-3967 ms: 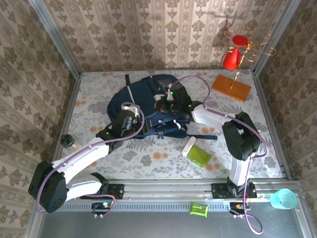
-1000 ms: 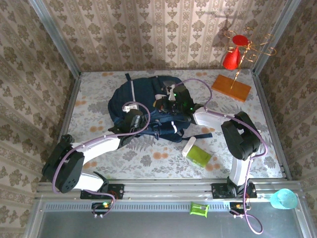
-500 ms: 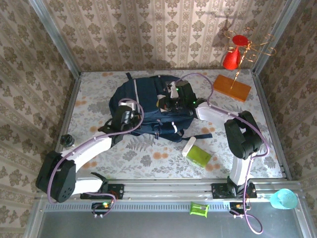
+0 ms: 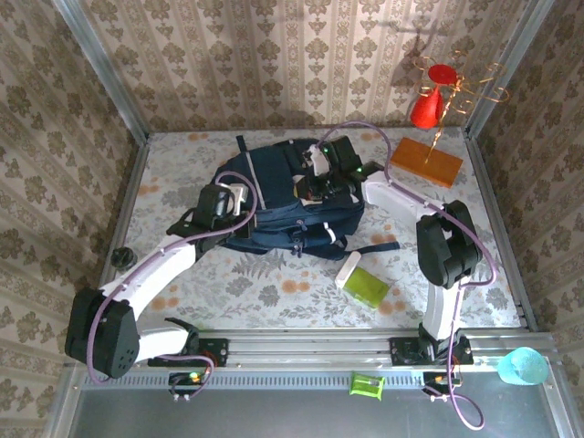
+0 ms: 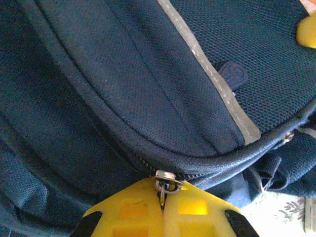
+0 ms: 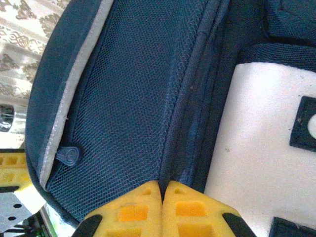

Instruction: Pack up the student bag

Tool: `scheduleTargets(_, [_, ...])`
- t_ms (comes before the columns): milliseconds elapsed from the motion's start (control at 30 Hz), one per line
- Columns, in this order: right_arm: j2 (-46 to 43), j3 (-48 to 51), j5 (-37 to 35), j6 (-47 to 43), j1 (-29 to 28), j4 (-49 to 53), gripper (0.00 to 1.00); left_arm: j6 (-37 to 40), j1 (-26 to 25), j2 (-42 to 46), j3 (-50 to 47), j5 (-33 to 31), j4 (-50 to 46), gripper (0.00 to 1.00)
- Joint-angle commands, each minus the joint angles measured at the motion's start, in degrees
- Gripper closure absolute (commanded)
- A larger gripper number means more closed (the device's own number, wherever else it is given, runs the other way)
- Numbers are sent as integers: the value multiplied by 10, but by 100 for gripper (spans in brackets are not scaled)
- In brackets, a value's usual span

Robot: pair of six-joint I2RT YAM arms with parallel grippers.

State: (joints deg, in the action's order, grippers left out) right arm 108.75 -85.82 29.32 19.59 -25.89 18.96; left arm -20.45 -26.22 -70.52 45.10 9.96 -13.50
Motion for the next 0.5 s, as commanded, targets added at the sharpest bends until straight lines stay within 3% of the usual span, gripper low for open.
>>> scheduleTargets(0, [21,-50,-26,-56,36,60,100,19,-9,7,-11,11,-46,100])
scheduleTargets(133, [56,-117,-59,-53,40,108,100,9,-54,-13,-10,67,4,100])
scheduleTargets(267, [83,-186,-111,-31,40,143,96,3,-94,-45,10,75,46,100])
scheduleTargets(367, [81,-195,-123,-10,37,137,82,-17,-100,-69,13,50,84,100])
scheduleTargets(467, [30,-123,-149,17,31,86,64,-29,-104,-85,17,41,111,100])
